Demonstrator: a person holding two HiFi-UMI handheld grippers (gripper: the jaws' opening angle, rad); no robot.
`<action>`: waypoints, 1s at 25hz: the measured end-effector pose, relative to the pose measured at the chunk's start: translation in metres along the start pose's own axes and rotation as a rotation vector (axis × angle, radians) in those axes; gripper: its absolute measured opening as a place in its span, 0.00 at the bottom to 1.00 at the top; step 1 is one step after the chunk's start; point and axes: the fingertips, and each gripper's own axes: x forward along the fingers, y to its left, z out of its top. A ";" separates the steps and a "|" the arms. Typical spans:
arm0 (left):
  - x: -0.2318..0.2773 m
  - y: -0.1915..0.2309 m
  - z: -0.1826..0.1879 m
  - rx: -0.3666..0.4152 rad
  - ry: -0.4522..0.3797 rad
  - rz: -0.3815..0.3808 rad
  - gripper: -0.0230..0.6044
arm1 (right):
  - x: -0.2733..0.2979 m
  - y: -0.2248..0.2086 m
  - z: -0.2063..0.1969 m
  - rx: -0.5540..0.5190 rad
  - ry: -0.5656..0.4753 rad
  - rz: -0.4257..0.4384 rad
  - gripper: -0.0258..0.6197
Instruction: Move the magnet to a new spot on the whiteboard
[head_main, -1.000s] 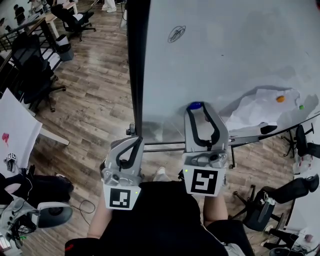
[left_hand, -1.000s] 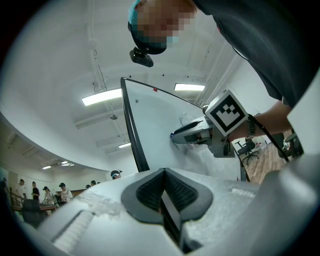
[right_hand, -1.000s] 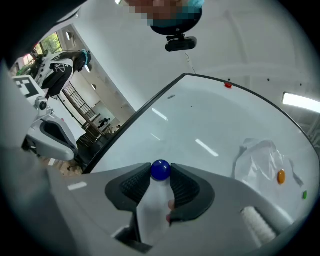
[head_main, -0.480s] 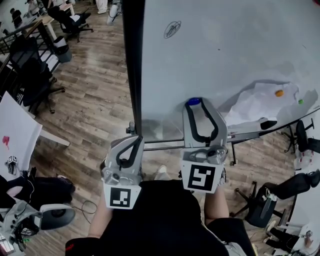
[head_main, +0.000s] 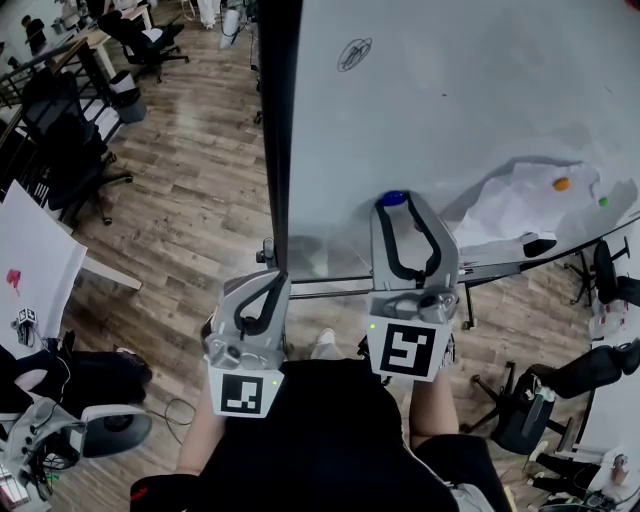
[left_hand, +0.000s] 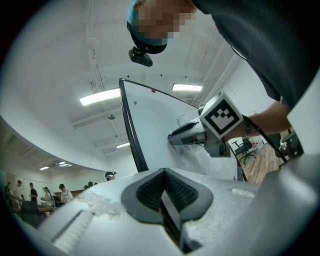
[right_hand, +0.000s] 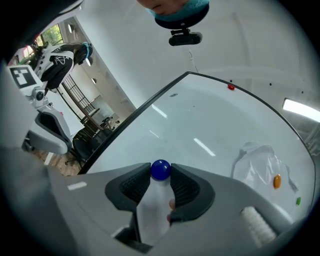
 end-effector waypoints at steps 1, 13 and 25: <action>0.000 0.000 0.000 -0.001 0.000 0.000 0.04 | 0.000 0.000 0.000 0.001 0.000 0.001 0.24; -0.008 -0.001 0.001 -0.006 -0.001 -0.007 0.04 | -0.004 0.001 -0.001 0.031 0.023 0.002 0.29; -0.011 -0.009 0.004 -0.016 -0.016 -0.045 0.04 | -0.025 -0.008 0.003 0.094 0.016 -0.033 0.25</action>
